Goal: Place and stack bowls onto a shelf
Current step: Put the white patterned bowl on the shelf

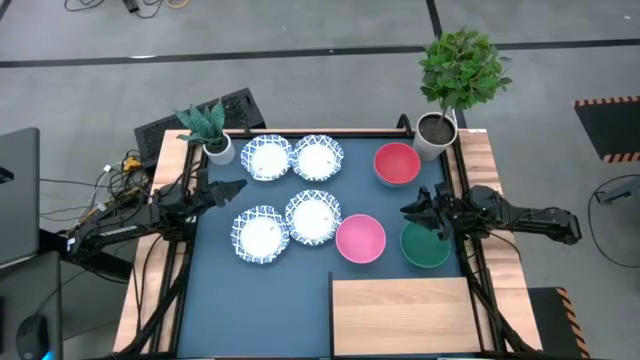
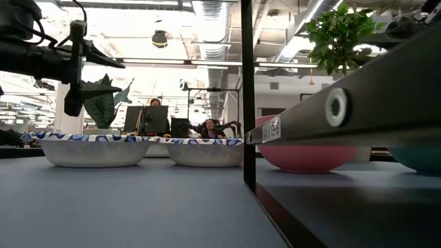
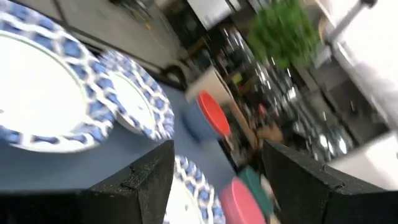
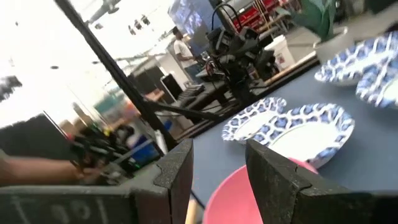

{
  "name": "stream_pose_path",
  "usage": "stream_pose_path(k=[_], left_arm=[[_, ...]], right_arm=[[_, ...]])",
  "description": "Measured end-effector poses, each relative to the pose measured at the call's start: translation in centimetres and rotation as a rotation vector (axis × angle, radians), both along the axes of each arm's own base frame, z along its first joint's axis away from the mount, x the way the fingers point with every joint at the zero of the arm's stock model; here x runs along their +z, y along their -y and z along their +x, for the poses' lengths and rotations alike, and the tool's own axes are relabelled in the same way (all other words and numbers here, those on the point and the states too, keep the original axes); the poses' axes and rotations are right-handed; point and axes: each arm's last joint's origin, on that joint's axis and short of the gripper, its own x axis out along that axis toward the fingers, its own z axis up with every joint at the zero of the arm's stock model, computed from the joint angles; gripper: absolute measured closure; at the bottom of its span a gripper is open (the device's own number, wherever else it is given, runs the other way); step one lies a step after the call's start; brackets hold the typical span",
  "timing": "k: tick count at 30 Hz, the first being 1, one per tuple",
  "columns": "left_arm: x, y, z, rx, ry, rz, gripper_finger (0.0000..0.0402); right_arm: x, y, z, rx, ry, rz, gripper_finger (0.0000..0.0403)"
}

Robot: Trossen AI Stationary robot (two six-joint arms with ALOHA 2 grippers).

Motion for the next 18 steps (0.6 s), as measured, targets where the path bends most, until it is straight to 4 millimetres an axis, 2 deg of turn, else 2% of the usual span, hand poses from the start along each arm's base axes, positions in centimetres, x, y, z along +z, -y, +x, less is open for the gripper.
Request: stream_pose_path(k=[6, 11, 14, 18], left_arm=[[0.1, -0.2, -0.2, 0.089, 0.080, -0.106, 0.0174], [0.3, -0.2, -0.1, 0.066, 0.159, -0.198, 0.0174], [1.0, -0.1, -0.2, 0.031, 0.233, -0.189, 0.0174], [2.5, 0.0, -0.5, 0.031, 0.366, -0.103, 0.0174]], right_arm=[[0.0, 0.0, 0.0, 0.019, -0.014, 0.193, 0.0230], [-0.2, 0.2, 0.0, -0.060, -0.033, 0.214, 0.0230], [-0.2, 0.4, 0.0, -0.107, -0.025, 0.301, 0.0230], [0.1, 0.4, 0.0, -0.109, 0.007, 0.316, 0.0230]])
